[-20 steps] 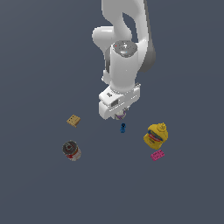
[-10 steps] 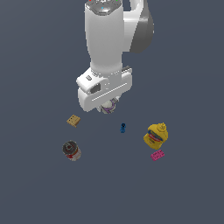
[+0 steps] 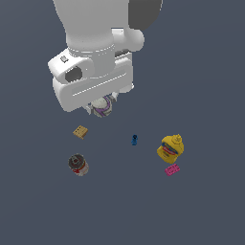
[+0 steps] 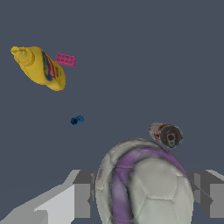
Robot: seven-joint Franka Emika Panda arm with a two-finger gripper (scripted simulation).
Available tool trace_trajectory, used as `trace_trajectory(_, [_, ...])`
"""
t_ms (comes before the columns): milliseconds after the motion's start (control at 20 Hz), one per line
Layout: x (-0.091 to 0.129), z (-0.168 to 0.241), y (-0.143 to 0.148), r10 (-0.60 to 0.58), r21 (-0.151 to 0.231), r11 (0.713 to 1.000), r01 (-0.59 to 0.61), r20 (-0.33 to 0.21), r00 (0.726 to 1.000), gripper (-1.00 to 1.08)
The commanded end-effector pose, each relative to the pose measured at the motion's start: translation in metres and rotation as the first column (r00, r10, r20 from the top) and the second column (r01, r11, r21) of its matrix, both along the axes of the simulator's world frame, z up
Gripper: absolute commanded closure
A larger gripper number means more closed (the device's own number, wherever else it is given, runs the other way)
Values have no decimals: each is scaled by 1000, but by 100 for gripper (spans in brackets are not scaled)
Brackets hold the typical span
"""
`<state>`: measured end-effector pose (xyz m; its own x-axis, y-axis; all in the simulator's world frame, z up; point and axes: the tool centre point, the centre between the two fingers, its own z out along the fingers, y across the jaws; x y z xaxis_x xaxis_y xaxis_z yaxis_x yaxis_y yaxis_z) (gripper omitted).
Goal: Pick up a designated object from a clutter of objects.
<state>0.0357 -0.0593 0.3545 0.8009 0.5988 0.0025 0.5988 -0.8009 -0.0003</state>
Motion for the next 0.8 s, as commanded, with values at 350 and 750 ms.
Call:
trace_trajectory(350, [16, 36, -20, 0, -2, 1000, 0, -2, 1000, 108])
trace_trajectory(750, [20, 42, -24, 0, -2, 1000, 0, -2, 1000, 108])
